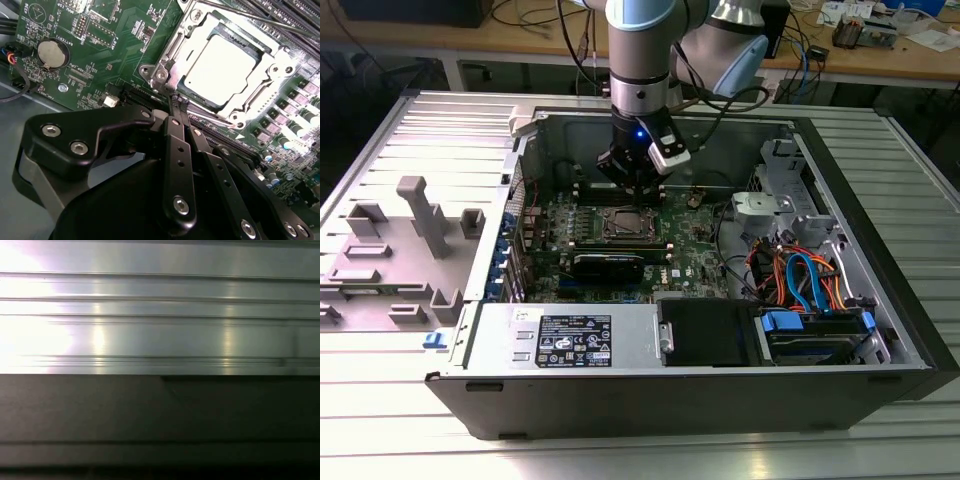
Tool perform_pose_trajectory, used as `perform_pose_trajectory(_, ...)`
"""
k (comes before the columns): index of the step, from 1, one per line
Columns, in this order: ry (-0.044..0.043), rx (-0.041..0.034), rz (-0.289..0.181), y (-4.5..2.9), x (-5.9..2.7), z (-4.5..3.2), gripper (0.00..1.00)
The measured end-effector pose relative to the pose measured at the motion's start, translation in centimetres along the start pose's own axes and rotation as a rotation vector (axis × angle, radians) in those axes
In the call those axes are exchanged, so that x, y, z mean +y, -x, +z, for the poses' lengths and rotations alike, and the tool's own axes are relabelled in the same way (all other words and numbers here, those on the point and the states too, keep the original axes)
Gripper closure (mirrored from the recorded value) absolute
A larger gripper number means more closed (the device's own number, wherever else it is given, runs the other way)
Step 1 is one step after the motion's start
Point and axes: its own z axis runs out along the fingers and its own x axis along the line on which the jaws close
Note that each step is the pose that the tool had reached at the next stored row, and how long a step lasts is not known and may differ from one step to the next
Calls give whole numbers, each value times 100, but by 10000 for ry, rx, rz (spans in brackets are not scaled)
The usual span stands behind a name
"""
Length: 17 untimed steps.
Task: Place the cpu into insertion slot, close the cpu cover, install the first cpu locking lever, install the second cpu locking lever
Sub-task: 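Install the first cpu locking lever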
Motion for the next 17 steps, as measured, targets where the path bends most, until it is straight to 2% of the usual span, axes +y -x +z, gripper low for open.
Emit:
perform_pose_trajectory(11,-2,-1,0,11,-13,33,89)
perform_pose_trajectory(17,25,-1,0,13,-16,17,89)
